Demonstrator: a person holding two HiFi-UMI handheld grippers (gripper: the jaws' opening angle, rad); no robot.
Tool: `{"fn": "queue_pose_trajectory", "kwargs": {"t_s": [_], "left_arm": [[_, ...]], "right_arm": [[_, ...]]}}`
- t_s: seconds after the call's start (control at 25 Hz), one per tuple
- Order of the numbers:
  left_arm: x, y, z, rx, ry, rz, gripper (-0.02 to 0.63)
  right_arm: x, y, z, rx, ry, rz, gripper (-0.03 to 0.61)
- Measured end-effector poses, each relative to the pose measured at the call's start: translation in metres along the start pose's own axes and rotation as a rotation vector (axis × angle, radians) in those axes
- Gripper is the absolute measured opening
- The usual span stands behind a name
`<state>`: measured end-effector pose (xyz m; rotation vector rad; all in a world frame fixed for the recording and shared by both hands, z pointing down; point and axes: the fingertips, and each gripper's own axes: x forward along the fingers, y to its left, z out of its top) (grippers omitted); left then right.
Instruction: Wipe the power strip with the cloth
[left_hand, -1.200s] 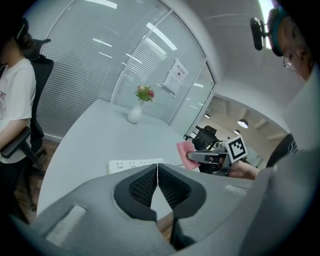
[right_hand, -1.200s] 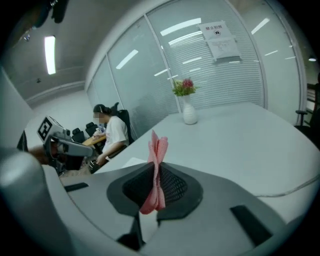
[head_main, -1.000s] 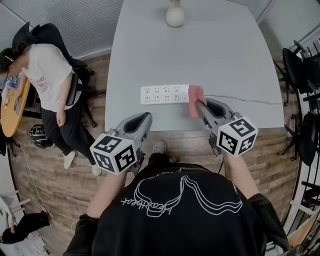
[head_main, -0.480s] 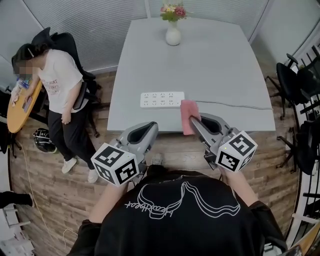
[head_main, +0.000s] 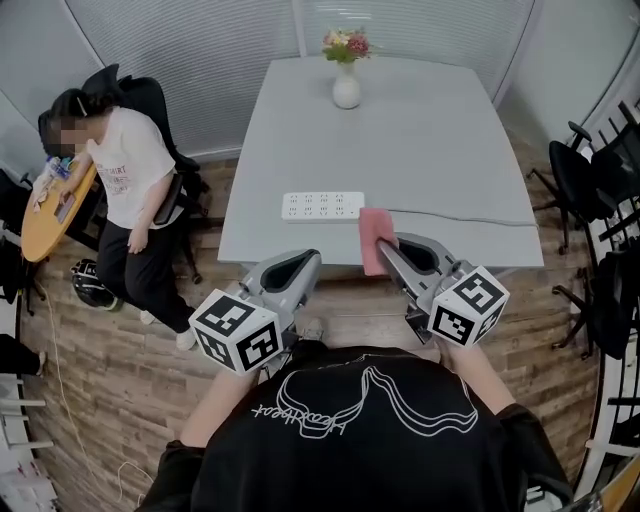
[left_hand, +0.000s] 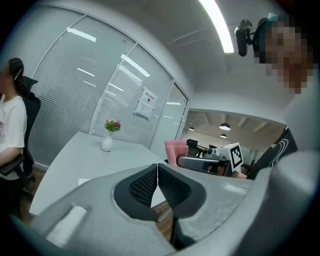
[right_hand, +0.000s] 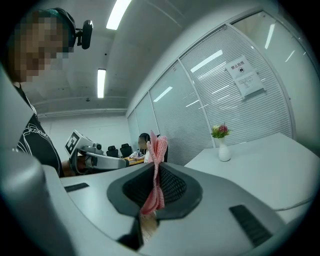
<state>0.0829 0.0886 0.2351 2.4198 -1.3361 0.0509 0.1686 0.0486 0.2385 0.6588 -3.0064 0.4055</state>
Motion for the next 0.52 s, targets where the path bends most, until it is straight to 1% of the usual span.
{"fn": "queue_pose_trajectory", "kwargs": {"t_s": [0.52], "left_arm": [[-0.0035, -0.0067, 0.0082, 0.019, -0.005, 0.007, 0.015]], "right_arm": [[-0.0016, 0.0067, 0.0078, -0.014, -0.008, 0.015, 0.031]]}}
